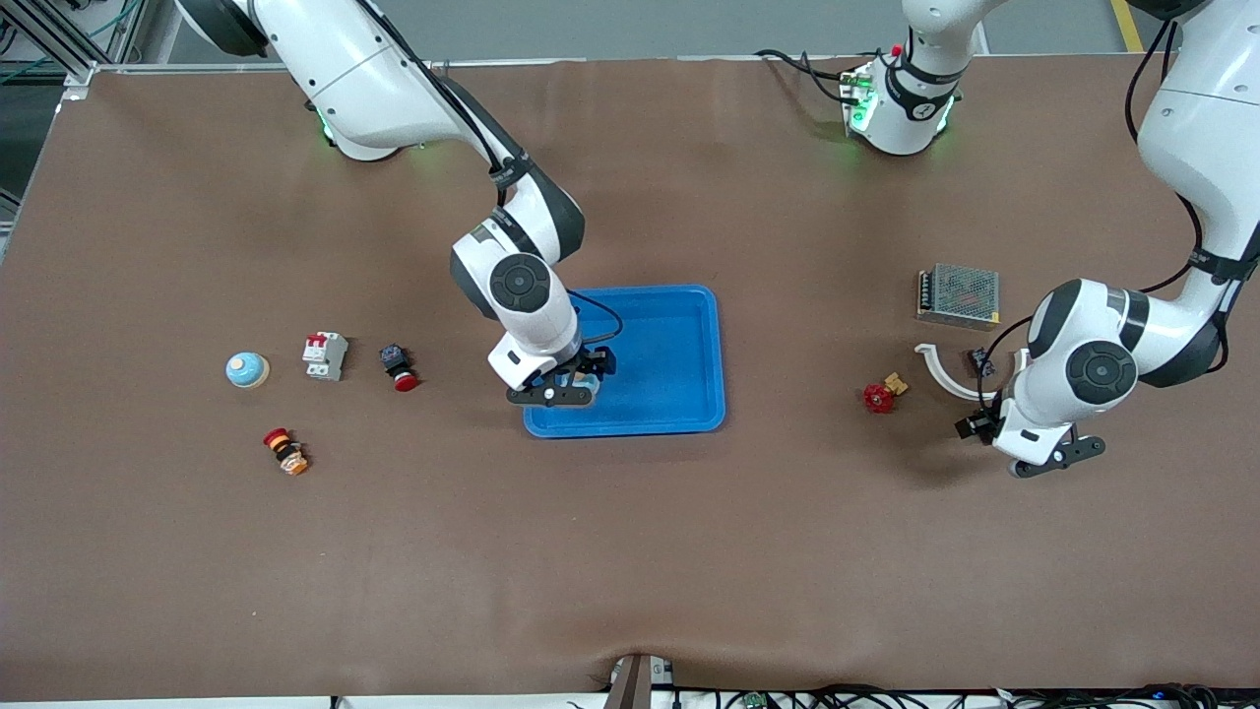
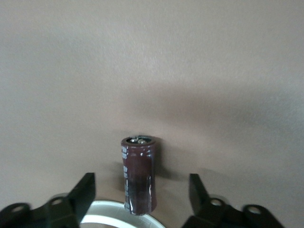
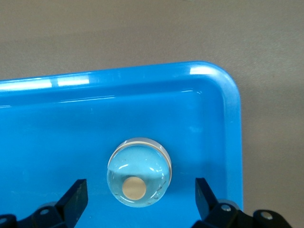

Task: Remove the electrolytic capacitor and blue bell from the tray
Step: 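Grasp the second bell with the right gripper while the left gripper withdraws, then carry the bell with the right gripper toward the white breaker, then lower the bell onto the table and open the right gripper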

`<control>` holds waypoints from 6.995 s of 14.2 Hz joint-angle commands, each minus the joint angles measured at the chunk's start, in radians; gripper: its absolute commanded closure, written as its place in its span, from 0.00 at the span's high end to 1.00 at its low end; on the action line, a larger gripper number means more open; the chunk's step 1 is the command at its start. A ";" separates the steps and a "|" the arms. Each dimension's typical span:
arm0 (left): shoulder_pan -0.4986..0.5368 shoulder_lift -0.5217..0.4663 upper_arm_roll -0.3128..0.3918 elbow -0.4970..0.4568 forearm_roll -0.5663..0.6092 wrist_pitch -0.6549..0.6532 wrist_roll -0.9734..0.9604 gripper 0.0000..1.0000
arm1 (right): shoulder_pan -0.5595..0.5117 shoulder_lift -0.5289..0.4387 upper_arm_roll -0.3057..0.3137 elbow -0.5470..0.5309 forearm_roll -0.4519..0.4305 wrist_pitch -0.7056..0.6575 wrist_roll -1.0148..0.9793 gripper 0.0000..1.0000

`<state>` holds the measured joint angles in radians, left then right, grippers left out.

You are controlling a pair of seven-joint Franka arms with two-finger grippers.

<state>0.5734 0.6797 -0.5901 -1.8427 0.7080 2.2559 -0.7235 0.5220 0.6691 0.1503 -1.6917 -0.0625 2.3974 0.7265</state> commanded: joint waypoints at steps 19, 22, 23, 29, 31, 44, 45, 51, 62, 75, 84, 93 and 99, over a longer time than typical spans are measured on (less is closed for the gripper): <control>-0.010 -0.066 -0.147 0.400 -0.166 -0.453 0.075 1.00 | 0.024 0.075 -0.029 0.029 -0.042 0.069 0.027 1.00; -0.007 -0.071 -0.213 0.456 -0.168 -0.558 0.133 1.00 | 0.026 0.079 -0.028 0.030 -0.043 0.074 0.027 1.00; -0.006 -0.084 -0.229 0.462 -0.170 -0.571 0.165 1.00 | 0.027 0.081 -0.028 0.030 -0.042 0.080 0.027 1.00; -0.010 -0.225 -0.231 0.461 -0.278 -0.573 0.272 1.00 | 0.032 0.086 -0.028 0.033 -0.042 0.086 0.027 0.94; -0.052 -0.313 -0.135 0.450 -0.394 -0.576 0.314 1.00 | 0.030 0.086 -0.028 0.040 -0.042 0.080 0.027 0.72; -0.498 -0.693 0.457 0.260 -0.683 -0.693 0.627 1.00 | -0.068 -0.014 -0.026 0.187 -0.037 -0.260 -0.201 0.42; -0.495 -0.693 0.457 0.263 -0.683 -0.708 0.625 1.00 | -0.095 -0.032 -0.024 0.187 -0.036 -0.283 -0.276 0.42; -0.495 -0.693 0.447 0.273 -0.680 -0.728 0.622 1.00 | -0.224 -0.078 -0.026 0.179 -0.036 -0.356 -0.631 0.42; -0.498 -0.658 0.446 0.289 -0.668 -0.717 0.615 1.00 | -0.460 -0.074 -0.028 0.051 -0.037 -0.170 -1.140 0.42; -0.500 -0.652 0.447 0.303 -0.659 -0.716 0.612 1.00 | -0.560 -0.043 -0.024 -0.109 -0.034 0.100 -1.291 0.42; -0.495 -0.667 0.426 0.300 -0.660 -0.728 0.608 1.00 | -0.560 -0.022 -0.023 -0.137 -0.033 0.154 -1.293 0.42; -0.495 -0.687 0.411 0.293 -0.670 -0.734 0.621 1.00 | -0.557 -0.017 -0.021 -0.131 -0.026 0.152 -1.288 1.00; -0.491 -0.686 0.411 0.296 -0.667 -0.733 0.621 1.00 | -0.527 -0.048 -0.017 -0.037 -0.025 -0.007 -1.259 1.00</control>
<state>0.0790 0.0089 -0.1792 -1.5456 0.0438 1.5329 -0.1159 -0.0134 0.6524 0.1260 -1.7783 -0.0806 2.5012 -0.5564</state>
